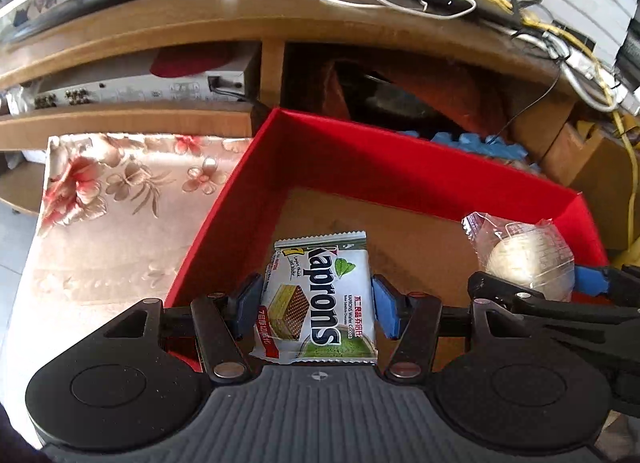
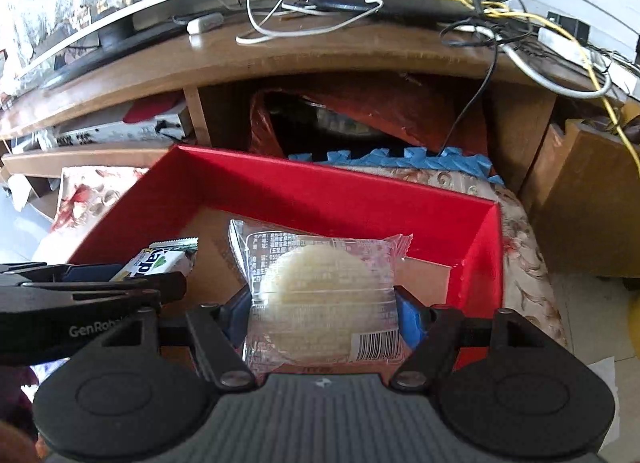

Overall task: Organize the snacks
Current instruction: 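Carry the wafer with the left tool while the right tool carries the bun into the red box, then open the left tool releasing the wafer while the right tool releases the bun in the box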

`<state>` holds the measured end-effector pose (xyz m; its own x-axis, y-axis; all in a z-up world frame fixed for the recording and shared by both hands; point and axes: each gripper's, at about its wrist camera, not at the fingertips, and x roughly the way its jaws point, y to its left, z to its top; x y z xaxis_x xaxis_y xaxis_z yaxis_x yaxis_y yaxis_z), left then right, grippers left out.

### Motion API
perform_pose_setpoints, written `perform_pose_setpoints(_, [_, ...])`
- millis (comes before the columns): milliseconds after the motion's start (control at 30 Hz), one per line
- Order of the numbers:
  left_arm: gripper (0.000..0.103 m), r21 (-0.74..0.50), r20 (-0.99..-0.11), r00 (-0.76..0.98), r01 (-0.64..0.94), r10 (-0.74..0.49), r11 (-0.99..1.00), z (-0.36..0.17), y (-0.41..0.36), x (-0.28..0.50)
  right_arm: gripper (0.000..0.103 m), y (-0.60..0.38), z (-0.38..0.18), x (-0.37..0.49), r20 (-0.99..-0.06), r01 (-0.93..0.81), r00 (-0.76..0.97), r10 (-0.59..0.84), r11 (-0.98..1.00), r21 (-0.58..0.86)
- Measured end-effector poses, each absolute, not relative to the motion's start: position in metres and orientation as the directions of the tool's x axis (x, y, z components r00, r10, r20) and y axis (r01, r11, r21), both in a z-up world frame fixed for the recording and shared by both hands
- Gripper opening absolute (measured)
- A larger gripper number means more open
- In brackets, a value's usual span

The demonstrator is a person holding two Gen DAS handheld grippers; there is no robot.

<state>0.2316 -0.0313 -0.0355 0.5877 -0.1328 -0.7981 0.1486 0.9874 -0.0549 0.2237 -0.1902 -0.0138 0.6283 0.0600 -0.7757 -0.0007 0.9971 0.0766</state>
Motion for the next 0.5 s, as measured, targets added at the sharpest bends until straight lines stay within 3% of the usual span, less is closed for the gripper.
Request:
perform_pose_setpoints(367, [0.065, 0.043, -0.805, 0.588, 0.177, -0.071, 0.983, -0.035, -0.042, 0.228, 0.078, -0.189, -0.032, 0.232, -0.811, -0.009, 0.582, 0.049, 0.999, 0.054])
perform_pose_setpoints(500, [0.066, 0.027, -0.813, 0.577, 0.178, -0.082, 0.984, -0.033, -0.038, 0.221, 0.078, -0.186, -0.035, 0.230, -0.820, -0.027, 0.571, 0.042, 0.999, 0.033])
